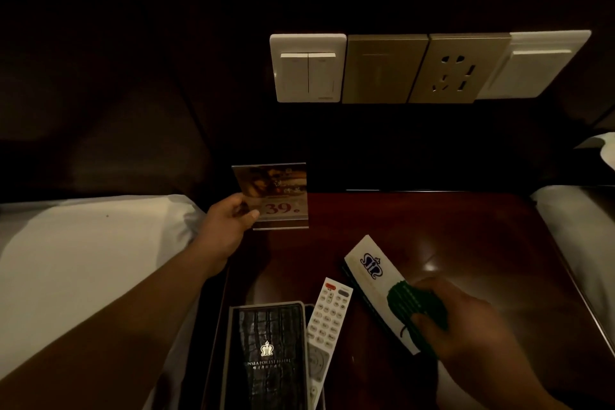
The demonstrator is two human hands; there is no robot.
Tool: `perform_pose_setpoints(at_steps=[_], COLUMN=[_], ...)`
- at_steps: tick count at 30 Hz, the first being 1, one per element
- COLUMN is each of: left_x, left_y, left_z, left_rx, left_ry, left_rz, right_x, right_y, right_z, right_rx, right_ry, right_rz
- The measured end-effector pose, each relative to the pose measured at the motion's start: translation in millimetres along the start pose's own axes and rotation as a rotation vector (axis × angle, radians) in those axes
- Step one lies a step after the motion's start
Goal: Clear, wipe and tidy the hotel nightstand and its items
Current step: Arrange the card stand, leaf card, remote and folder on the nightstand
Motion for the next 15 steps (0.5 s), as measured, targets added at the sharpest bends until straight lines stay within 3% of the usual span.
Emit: perform_pose_setpoints(at_steps=[5, 8, 10, 15], left_x=[-10.6, -14.2, -15.2, 3.8], left_y=[-1.9, -1.2, -8.5, -63.2], left_z=[12.0, 40.2, 69.2, 108.7], left_rx=[0.081, 0.353, 0.474, 0.093], left_ry=[0.042, 0.119, 0.08, -0.087], left_rz=[0.146, 0.283, 0.194, -0.165], right_x=[4.9, 9.5, 12.8, 12.3], right_y=[14.7, 16.9, 17.8, 28.5], right_z=[-6.7, -10.9, -15.5, -52.7], right_rx=[0.009, -0.011, -0.036, -0.007], right_ry=[0.0, 0.005, 0.003, 0.076], right_rz=[0.013, -0.008, -0.006, 0.05])
Point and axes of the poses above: each hand's wrist, its own z-axis away from the middle knuckle, its own y-axis out of the back of the hand, x = y × z, the point moved 3 cm from there along -z, towards the middle knuckle, and after that the axes turned 10 degrees about y, right-handed, at the moved point
